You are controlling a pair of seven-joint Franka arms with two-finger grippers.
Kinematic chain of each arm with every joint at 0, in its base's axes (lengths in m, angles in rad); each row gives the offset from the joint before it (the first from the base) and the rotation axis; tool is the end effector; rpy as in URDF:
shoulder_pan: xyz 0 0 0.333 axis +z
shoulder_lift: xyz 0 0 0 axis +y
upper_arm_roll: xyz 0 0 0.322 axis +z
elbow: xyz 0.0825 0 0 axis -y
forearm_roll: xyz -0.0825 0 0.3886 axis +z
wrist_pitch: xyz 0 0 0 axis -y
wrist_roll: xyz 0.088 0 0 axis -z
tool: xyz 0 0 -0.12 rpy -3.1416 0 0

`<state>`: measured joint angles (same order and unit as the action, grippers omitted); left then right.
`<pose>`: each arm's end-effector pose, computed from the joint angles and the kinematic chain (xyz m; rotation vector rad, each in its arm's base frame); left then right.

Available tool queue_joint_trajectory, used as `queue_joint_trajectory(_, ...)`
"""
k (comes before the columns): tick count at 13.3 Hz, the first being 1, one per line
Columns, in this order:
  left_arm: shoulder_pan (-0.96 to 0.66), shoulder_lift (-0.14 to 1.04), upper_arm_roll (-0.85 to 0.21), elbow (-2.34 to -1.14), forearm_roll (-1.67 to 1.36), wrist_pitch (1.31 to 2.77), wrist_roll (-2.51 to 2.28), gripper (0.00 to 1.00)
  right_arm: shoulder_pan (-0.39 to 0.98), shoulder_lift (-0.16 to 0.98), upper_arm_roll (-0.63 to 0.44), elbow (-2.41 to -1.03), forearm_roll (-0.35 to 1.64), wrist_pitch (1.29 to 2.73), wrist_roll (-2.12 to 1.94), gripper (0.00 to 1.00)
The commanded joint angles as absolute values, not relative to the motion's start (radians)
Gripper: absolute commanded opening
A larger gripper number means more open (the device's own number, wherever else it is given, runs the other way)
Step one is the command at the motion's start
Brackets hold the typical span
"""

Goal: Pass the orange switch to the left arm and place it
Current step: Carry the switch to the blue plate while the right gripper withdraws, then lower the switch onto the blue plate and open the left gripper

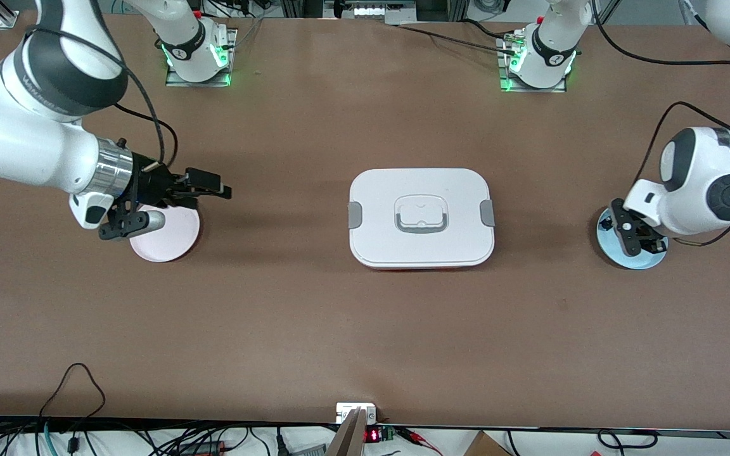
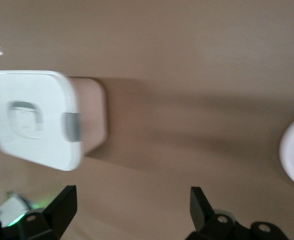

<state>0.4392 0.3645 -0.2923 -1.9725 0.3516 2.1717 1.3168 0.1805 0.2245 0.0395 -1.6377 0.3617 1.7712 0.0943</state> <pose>0.5892 0.1090 0.2708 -2.3828 1.9664 0.3371 0.6042 0.1695 0.4750 -2.7928 -0.0503 0.2052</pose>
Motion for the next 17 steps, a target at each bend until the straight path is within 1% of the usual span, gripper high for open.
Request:
queue_joint_trajectory(1, 0.485, 0.405, -0.305, -1.990, 0.418, 2.305, 1.455, 0.28, 0.218, 0.221, 0.040, -1.605, 0.040, 1.613, 0.221, 1.00)
queue_joint_trajectory(2, 0.501, 0.438, -0.305, -1.993, 0.466, 2.368, 1.475, 0.28, 0.215, 0.203, 0.038, -1.570, -0.053, 1.556, 0.210, 1.00)
queue_joint_trajectory(4, 0.555, 0.465, -0.307, -2.019, 0.500, 2.420, 1.529, 0.28, 0.174, 0.174, -0.006, -1.520, -0.104, 1.526, 0.210, 1.00)
queue_joint_trajectory(5, 0.557, 0.468, -0.307, -2.034, 0.500, 2.439, 1.531, 0.28, 0.125, 0.172, -0.029, -1.513, -0.095, 1.543, 0.215, 1.00)
queue_joint_trajectory(6, 0.558, 0.475, -0.307, -2.039, 0.502, 2.459, 1.531, 0.29, 0.086, 0.172, -0.029, -1.491, -0.072, 1.580, 0.212, 1.00)
queue_joint_trajectory(10, 0.584, 0.529, -0.307, -2.039, 0.502, 2.517, 1.534, 0.32, 0.074, 0.149, -0.038, -1.489, -0.057, 1.578, 0.132, 1.00)
queue_joint_trajectory(11, 0.595, 0.529, -0.307, -2.039, 0.503, 2.517, 1.534, 0.37, 0.069, 0.134, -0.040, -1.503, -0.055, 1.580, 0.062, 1.00)
queue_joint_trajectory(12, 0.604, 0.531, -0.308, -2.039, 0.503, 2.516, 1.532, 0.45, 0.060, 0.111, -0.041, -1.550, -0.049, 1.595, 0.031, 1.00)
queue_joint_trajectory(14, 0.609, 0.529, -0.310, -2.039, 0.503, 2.511, 1.537, 1.00, 0.061, 0.048, -0.043, -1.650, -0.048, 1.655, 0.031, 1.00)
queue_joint_trajectory(15, 0.607, 0.522, -0.316, -2.037, 0.503, 2.497, 1.537, 1.00, 0.061, 0.004, -0.043, -1.723, -0.048, 1.707, 0.034, 1.00)
queue_joint_trajectory(17, 0.607, 0.505, -0.325, -2.031, 0.502, 2.462, 1.539, 1.00, 0.058, -0.015, -0.044, -1.738, -0.048, 1.706, 0.031, 1.00)
